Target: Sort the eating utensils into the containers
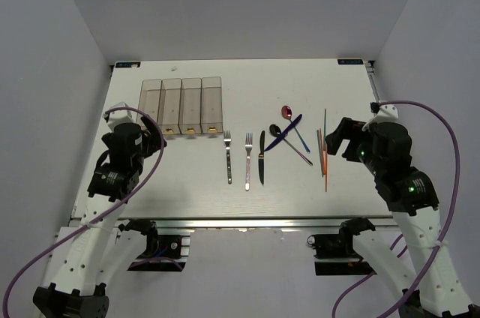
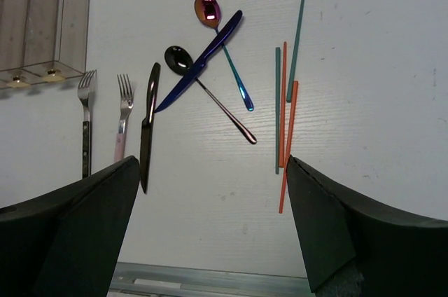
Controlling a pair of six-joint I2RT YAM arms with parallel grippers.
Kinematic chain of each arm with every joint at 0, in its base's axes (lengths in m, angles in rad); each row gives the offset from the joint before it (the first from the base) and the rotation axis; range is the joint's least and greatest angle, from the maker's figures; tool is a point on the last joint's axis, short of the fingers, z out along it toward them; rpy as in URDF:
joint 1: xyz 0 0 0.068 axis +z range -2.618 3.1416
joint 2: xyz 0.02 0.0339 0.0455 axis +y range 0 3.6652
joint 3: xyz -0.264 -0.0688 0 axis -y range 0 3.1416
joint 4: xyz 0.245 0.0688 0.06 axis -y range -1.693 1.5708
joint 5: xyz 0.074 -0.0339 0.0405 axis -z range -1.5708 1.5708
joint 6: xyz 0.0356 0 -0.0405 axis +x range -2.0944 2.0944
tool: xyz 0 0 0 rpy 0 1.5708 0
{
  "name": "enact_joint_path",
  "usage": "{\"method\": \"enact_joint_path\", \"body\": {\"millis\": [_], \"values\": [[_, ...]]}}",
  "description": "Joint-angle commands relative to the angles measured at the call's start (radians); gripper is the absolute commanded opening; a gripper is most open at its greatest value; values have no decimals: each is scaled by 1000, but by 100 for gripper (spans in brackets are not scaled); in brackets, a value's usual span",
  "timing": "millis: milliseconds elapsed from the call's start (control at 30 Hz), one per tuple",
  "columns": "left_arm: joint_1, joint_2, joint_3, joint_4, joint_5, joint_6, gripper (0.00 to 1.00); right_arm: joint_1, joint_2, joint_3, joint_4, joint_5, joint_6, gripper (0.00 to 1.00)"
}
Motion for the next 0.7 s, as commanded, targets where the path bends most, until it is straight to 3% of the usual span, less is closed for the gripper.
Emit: {"method": "enact_joint_path", "body": {"millis": [0,200,267,467,533,667], "values": [[2,-3,-12,14,15,-5,98,2,59,14,41,-63,29,89],[2,9,-15,20,24,-2,98,28,209,-37,163,-209,138,86],[2,22,-15,21,34,1,98,127,295,-26,209,-190,179,82],[4,28,-15,18,28,1,98,500,571,119,246,95,245,82],[2,26,-15,18,27,0,98,571,648,159,249,172,271,80],[2,29,-17,20,31,0,98,678,853,250,252,246,308,62]]}}
